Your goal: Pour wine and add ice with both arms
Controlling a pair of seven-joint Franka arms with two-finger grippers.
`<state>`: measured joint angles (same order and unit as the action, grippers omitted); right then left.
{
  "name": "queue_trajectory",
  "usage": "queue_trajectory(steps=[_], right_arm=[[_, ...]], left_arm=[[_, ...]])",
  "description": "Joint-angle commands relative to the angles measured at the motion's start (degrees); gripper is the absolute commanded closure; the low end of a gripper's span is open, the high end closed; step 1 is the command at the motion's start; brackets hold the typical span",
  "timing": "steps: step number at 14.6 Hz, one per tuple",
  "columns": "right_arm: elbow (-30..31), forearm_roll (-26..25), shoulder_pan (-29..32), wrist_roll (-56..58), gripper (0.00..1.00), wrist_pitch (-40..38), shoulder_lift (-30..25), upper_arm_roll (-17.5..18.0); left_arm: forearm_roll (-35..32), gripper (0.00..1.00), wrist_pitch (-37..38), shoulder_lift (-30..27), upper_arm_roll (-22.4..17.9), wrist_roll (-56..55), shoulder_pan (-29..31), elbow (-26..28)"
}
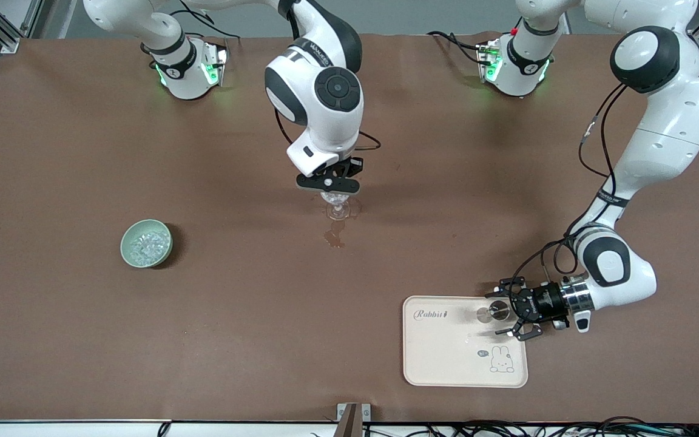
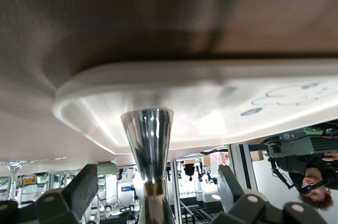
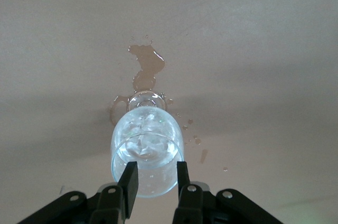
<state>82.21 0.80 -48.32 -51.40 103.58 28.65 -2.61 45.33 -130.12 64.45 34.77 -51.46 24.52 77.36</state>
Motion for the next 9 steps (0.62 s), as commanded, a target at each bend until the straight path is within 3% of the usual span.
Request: queue_trajectory(steps=[1,3,5,9], right_arm=[[-1.00,-0.28,-0.73,-1.16,0.52,-0.40,0.44,-0.55],[-1.35,-0.28,-0.38,-1.07,0.51,-0.49,0.35,-0.64],[-3.54,-0.10,0.67,-0.63,0.40,-1.28,-0.08,-0.73],[-3.64,-0.80,4.80,0.16,0.00,-2.06,-6.40,-1.16]], left_arm=[[-1.29,0.00,2.84,-2.66,-0.58,-0.22,0.44,0.51],[-4.62,0.00,3.38,-3.28,-0.67,-0.22,1.05,0.51],[-7.26,0.00,4.17,-3.81,-0.67,-1.18,1.14,0.51],[-27.02,0.00,5.92,-7.84,-0.06,-1.28,0.97,0.51]])
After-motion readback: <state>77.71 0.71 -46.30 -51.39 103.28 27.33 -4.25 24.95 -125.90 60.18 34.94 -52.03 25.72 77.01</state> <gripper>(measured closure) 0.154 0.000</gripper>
